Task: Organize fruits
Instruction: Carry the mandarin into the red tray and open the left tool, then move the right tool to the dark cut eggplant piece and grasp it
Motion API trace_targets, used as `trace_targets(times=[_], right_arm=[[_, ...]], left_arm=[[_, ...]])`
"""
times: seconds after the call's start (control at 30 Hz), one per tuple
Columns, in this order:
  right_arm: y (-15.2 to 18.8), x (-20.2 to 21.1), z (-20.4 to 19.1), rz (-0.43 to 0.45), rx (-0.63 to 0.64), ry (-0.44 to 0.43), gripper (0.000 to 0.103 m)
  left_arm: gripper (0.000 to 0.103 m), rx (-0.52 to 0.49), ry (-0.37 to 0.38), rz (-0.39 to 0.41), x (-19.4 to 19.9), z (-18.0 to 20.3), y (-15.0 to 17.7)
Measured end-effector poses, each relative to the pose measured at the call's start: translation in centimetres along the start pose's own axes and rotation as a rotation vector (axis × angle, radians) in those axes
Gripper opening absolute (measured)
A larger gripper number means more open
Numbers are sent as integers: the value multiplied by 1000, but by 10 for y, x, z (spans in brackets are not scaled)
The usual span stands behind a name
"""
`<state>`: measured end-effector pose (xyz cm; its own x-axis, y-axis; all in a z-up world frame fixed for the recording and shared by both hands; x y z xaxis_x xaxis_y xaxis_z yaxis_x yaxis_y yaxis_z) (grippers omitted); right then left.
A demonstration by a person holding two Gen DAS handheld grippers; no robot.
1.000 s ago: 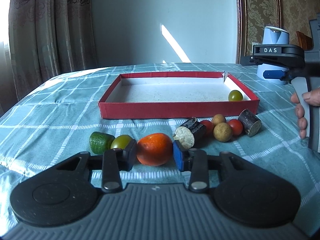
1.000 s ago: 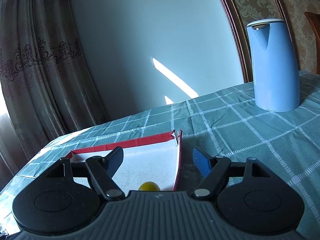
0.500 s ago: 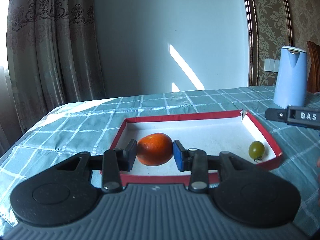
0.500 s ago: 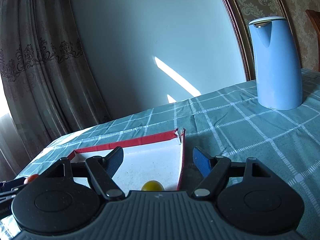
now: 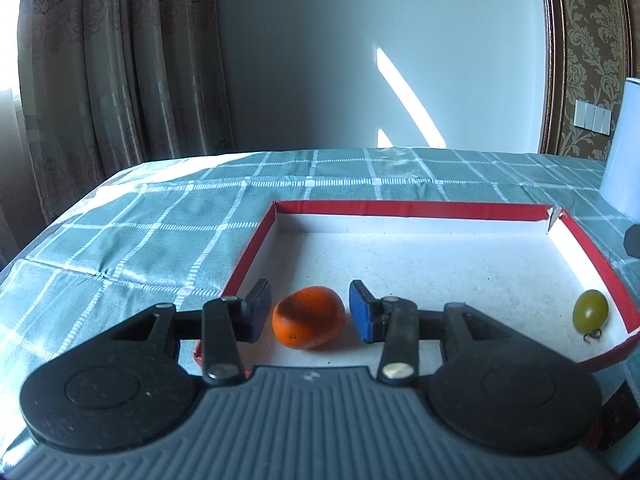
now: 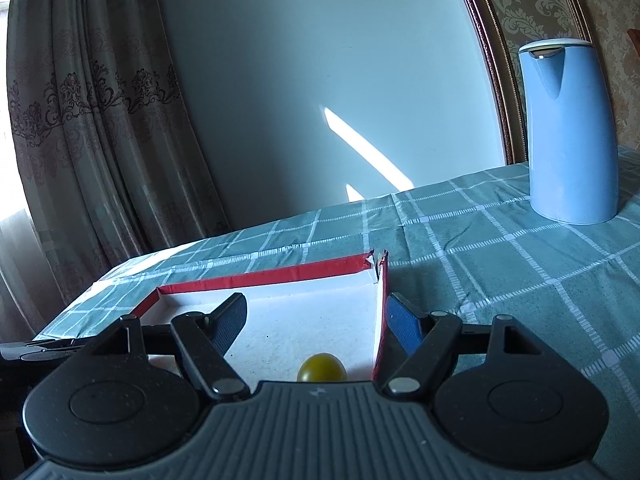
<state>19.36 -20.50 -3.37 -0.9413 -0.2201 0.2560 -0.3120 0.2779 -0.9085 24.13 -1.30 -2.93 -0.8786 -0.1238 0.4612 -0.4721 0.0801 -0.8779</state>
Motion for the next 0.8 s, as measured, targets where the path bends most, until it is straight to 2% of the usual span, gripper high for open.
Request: trace_targets(times=[0.07,0.2,0.27,0.37,0.5,0.57,0.7,0.8], right_arm=[[0,0,0,0,-2,3,77],[-1,2,1,5,-4,7,77],[-1,3,1,9,-5,6,77],[-1,4,-1,12,-3,5,77],[0,4,-1,14,2,8,77],[0,5,0,15,-1,10,77],[0,6,0,20,0,15,77],[2,7,-3,13,3,6,77]], left_arm=[[55,6,-2,17,8,-2,-2],[65,7,-16,41,29,-9,1],[74,7,-16,64,46,-13,5],[79,11,-10,99,71,-21,13],[81,42,-4,118,97,-36,30],[89,59,-14,145,108,-45,38],[100,68,-11,266,131,-60,51],[103,102,15,262,135,-70,55]])
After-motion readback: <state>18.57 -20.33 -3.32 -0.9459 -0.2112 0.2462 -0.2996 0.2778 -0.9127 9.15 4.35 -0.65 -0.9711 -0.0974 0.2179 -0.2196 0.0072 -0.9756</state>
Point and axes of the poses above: each gripper's, at about its wrist camera, not at the fingertips, and x roughly against the way its jaws point, z to its right, y to its underside, the point moved 10 cm from there along -x, roughly the way its jaws point, and after that the axes turned 9 degrees about -y, right-handed, at the moved point
